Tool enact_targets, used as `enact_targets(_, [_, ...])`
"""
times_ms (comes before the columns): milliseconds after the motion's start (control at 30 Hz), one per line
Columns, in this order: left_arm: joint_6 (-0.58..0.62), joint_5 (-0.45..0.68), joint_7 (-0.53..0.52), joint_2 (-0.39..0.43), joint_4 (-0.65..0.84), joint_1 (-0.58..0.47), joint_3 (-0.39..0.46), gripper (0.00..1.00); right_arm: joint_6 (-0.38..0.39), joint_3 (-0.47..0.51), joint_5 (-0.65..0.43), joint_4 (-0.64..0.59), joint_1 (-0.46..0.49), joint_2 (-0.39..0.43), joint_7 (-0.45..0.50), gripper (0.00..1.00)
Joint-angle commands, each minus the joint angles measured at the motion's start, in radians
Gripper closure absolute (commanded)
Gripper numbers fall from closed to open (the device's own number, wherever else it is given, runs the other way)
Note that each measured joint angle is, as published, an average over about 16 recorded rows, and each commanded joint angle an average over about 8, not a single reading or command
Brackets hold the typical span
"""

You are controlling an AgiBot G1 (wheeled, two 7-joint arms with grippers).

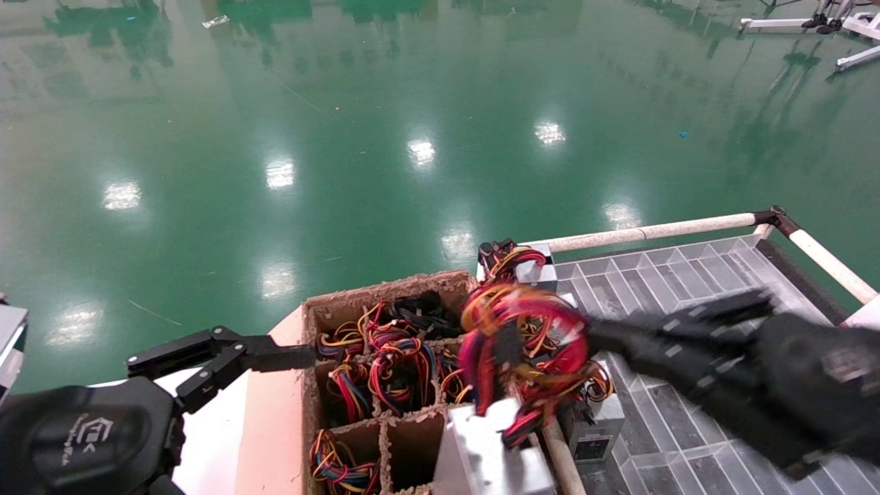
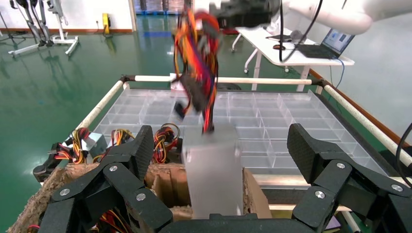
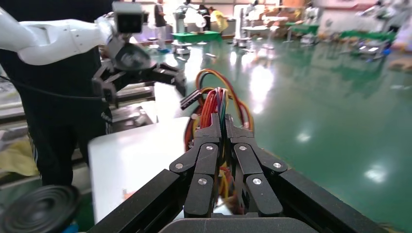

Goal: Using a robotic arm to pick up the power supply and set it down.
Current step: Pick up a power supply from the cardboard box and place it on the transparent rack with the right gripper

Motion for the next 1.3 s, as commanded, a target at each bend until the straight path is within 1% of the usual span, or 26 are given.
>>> enact_targets(33, [0.0,0.0,0.0,0.0,0.0,0.0,0.0,0.0,-0.005,0.016,0.018,-0.004,0.008,0.026,-0.005,1.0])
enact_targets(200, [0.0,0.0,0.0,0.0,0.0,0.0,0.0,0.0,-0.015,0.03,0.043,-0.032,0.007,0.107,-0.031,1.0])
enact_targets(367, [0.0,0.0,0.0,0.0,0.0,0.0,0.0,0.0,-0.024,0.035,0.088,-0.08,-0.025,0.198,-0.071,1.0])
enact_targets(533, [0.0,0.0,0.0,0.0,0.0,0.0,0.0,0.0,-0.031,0.029,0.161,-0.14,-0.089,0.281,-0.126,1.0])
enact_targets(733, [0.0,0.0,0.0,0.0,0.0,0.0,0.001,0.0,-0.034,0.004,0.259,-0.207,-0.192,0.342,-0.205,1.0])
enact_targets(900, [0.0,0.0,0.0,0.0,0.0,0.0,0.001,0.0,-0.032,-0.03,0.312,-0.25,-0.271,0.357,-0.267,1.0])
enact_targets(1033, [0.0,0.0,0.0,0.0,0.0,0.0,0.001,0.0,-0.027,-0.06,0.323,-0.283,-0.31,0.346,-0.308,1.0])
enact_targets(1167, [0.0,-0.001,0.0,0.0,0.0,0.0,0.001,0.0,-0.018,-0.085,0.309,-0.314,-0.315,0.321,-0.335,1.0])
enact_targets(1300, [0.0,-0.001,0.0,0.0,0.0,0.0,0.001,0.0,-0.011,-0.105,0.281,-0.328,-0.286,0.29,-0.343,1.0])
